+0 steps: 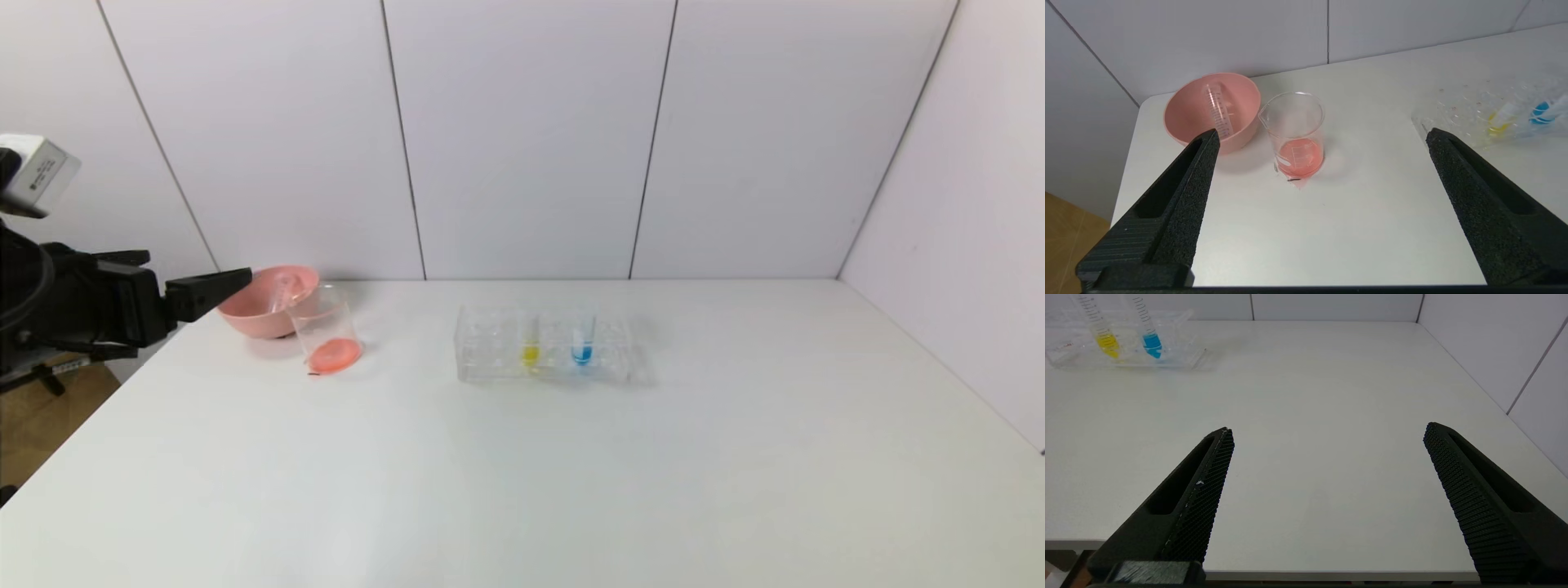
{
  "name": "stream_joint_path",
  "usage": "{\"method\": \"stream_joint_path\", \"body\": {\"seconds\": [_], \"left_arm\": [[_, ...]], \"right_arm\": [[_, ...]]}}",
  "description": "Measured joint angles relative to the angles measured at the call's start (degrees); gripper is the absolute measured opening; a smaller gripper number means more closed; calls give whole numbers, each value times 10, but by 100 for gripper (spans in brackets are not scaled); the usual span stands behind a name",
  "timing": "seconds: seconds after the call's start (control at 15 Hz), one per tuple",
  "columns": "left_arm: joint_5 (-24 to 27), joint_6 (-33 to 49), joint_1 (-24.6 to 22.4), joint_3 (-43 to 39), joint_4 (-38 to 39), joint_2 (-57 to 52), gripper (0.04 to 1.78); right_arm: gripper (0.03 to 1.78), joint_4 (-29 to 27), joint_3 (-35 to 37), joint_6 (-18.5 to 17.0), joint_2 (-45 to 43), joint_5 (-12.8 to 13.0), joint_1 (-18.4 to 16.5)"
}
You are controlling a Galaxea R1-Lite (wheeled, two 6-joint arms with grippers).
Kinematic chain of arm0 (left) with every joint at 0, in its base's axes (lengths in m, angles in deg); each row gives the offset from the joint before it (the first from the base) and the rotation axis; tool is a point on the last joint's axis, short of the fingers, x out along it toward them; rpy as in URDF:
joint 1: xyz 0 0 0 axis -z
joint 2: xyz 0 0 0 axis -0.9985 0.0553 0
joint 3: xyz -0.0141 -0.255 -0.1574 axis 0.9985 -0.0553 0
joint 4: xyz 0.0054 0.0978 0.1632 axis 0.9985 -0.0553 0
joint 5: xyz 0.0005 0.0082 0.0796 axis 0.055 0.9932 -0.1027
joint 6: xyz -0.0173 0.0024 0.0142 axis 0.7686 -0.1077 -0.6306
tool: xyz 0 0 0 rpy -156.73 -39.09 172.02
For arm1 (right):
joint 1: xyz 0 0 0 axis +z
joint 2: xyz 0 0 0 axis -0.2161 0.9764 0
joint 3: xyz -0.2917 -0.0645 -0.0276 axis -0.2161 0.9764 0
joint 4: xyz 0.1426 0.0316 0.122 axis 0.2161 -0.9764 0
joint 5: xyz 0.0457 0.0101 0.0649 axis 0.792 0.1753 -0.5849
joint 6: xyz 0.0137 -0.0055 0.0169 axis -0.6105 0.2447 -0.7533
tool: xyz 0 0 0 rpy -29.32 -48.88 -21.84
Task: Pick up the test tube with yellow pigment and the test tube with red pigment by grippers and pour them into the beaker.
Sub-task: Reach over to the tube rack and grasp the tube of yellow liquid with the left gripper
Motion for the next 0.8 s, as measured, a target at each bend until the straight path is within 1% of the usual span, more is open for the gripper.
{"method": "stream_joint_path", "body": {"seconds": [0.2, 0.47, 0.8], "left_arm": [[0, 0, 43, -38, 0, -45, 176], [-5, 0, 100, -64, 1, -68, 176], [-3, -1, 146, -79, 3, -72, 176]], "right_arm": [[170, 0, 0, 0, 0, 0, 0], [170, 0, 0, 0, 0, 0, 0], [170, 0, 0, 0, 0, 0, 0]]}}
